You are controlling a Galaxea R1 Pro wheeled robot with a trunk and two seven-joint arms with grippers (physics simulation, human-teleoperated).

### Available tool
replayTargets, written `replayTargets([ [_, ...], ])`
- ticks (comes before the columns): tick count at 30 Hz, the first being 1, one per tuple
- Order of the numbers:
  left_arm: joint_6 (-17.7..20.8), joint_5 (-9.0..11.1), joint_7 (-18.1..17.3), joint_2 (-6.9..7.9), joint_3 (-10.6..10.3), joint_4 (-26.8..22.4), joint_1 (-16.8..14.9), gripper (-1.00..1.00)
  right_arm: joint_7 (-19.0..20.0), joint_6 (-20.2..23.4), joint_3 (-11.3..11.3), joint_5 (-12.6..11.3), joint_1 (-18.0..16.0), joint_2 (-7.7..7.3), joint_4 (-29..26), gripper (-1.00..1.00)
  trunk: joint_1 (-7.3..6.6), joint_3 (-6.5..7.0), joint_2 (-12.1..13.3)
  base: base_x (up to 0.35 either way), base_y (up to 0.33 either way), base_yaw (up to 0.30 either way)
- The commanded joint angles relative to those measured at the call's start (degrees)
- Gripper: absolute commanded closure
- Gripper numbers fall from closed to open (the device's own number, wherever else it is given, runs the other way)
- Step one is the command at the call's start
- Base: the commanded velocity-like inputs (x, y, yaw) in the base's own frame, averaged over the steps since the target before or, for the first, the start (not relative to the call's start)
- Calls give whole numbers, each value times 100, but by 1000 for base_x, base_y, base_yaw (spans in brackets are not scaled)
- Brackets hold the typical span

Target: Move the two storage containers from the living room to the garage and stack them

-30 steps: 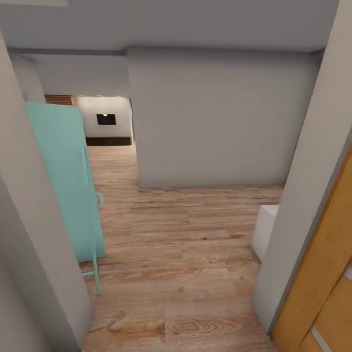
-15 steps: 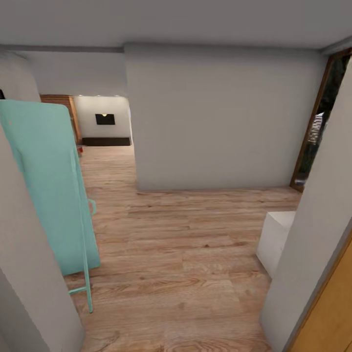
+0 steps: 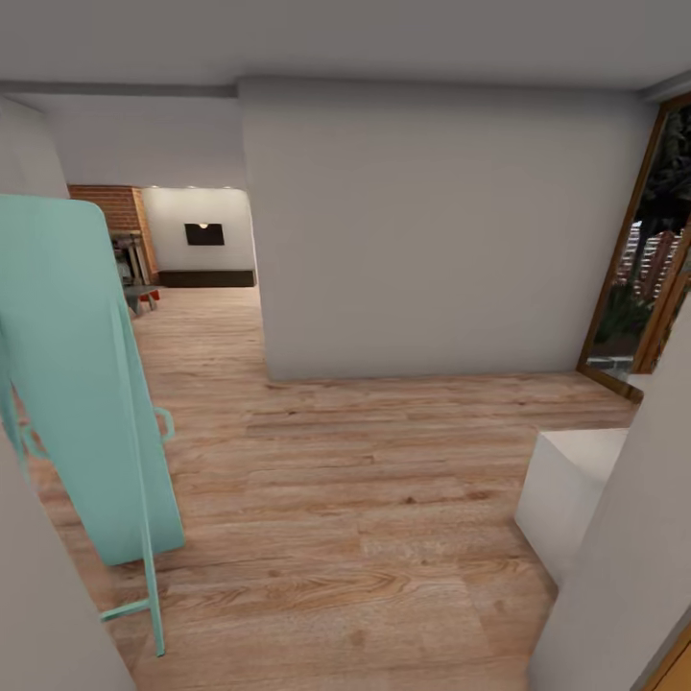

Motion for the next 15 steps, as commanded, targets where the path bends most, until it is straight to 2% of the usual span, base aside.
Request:
replayTargets([
  [1, -15, 31, 3, -1, -1, 0, -2, -100, 3, -23, 42, 14, -5, 0, 9, -100, 3, -6, -2, 324, 0, 0],
  [8, -14, 26, 3, -1, -4, 0, -2, -100, -9, -14, -6, -53, -5, -6, 9, -100, 3, -6, -2, 324, 0, 0],
  [15, -45, 25, 3, -1, -18, -2, -2, -100, -2, -15, 33, -15, -5, -7, 9, -100, 3, -6, -2, 324, 0, 0],
])
